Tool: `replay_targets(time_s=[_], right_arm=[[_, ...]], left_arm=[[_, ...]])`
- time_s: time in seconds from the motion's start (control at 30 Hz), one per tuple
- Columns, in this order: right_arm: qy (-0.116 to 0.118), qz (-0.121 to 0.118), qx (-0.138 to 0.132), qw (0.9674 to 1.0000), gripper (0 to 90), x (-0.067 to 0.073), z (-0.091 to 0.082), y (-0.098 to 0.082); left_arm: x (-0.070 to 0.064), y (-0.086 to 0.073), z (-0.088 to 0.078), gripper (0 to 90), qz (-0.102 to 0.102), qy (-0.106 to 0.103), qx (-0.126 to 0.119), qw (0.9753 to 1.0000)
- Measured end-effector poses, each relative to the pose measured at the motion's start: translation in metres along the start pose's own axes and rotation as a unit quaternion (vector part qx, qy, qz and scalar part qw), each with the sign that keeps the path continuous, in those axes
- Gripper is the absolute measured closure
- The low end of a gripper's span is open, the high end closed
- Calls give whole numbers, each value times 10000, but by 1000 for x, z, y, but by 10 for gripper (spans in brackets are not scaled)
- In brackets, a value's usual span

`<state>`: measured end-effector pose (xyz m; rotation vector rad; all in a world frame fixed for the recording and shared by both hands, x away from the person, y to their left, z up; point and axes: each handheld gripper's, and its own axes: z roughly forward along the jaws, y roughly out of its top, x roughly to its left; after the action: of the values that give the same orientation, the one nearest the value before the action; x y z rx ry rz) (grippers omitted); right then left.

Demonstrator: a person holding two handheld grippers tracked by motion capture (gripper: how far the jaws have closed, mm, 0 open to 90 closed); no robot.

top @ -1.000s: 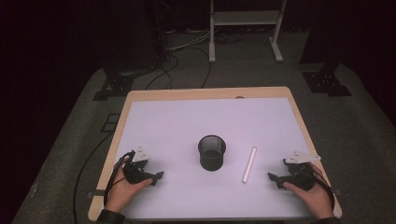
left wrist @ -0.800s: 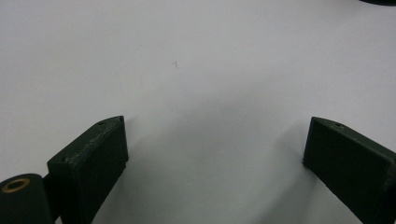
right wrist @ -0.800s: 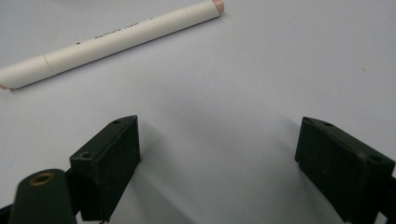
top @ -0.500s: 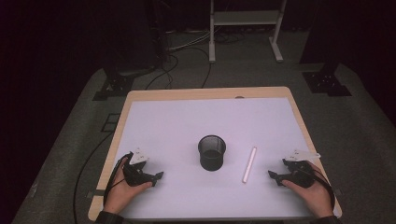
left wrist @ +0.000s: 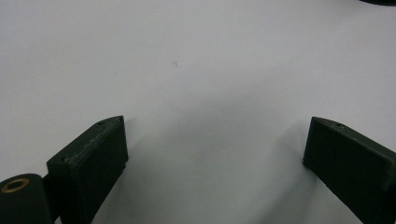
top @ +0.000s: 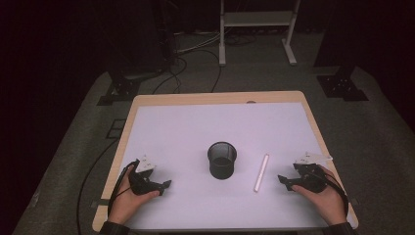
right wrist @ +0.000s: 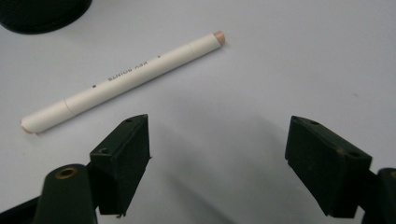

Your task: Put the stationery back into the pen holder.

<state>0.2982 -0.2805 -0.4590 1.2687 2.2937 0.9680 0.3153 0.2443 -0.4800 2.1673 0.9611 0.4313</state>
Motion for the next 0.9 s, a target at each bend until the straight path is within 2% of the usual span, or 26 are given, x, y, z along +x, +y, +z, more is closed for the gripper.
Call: replay_targets(time_s=[0.13,0.33,0.9], right_arm=[[5,44,62,10000,249,3,1,8],[41,-9,105,9999,285,6,3,17],[81,-107,106,9999,283,10,13,38]], left_arm=[[0,0,0,54,1,0,1,10000],[0,0,0,55,2,2,2,10000],[0,0,0,55,0,-1,0,10000]])
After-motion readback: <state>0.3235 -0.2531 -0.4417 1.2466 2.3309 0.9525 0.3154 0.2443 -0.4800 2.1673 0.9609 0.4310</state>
